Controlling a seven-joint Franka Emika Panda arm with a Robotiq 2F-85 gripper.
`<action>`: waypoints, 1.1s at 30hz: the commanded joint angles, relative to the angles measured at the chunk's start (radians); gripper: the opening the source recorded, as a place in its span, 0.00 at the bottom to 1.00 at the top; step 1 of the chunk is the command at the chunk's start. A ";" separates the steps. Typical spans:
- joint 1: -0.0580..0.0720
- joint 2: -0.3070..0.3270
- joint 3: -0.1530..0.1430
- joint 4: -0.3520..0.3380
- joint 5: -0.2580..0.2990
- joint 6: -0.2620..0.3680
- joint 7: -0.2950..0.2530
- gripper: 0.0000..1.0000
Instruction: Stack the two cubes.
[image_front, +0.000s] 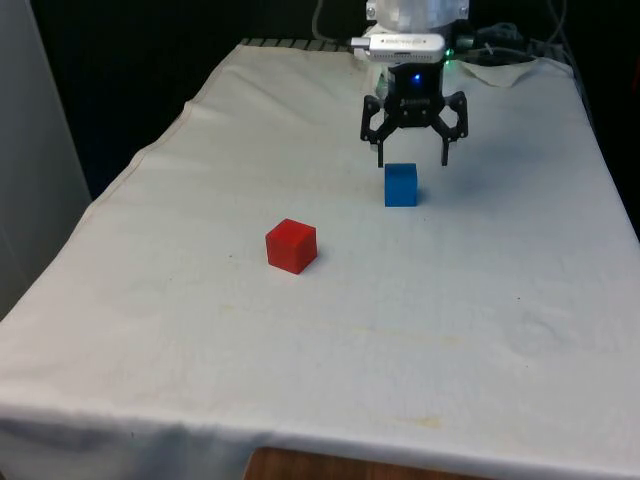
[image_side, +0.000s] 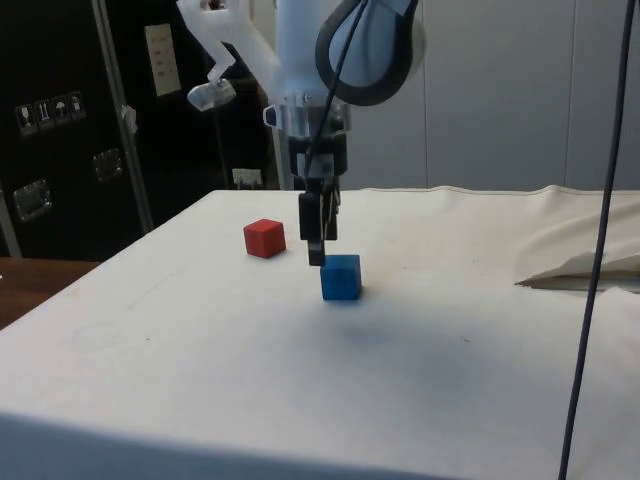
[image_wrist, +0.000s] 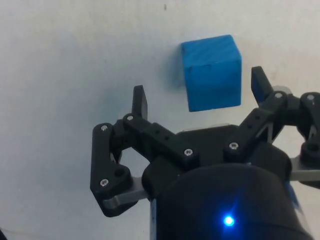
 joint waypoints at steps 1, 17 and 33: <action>-0.007 0.003 0.006 -0.004 0.017 0.011 -0.017 1.00; -0.007 0.021 -0.004 0.001 0.010 0.010 -0.022 1.00; -0.012 0.068 -0.005 0.006 0.015 0.033 -0.029 1.00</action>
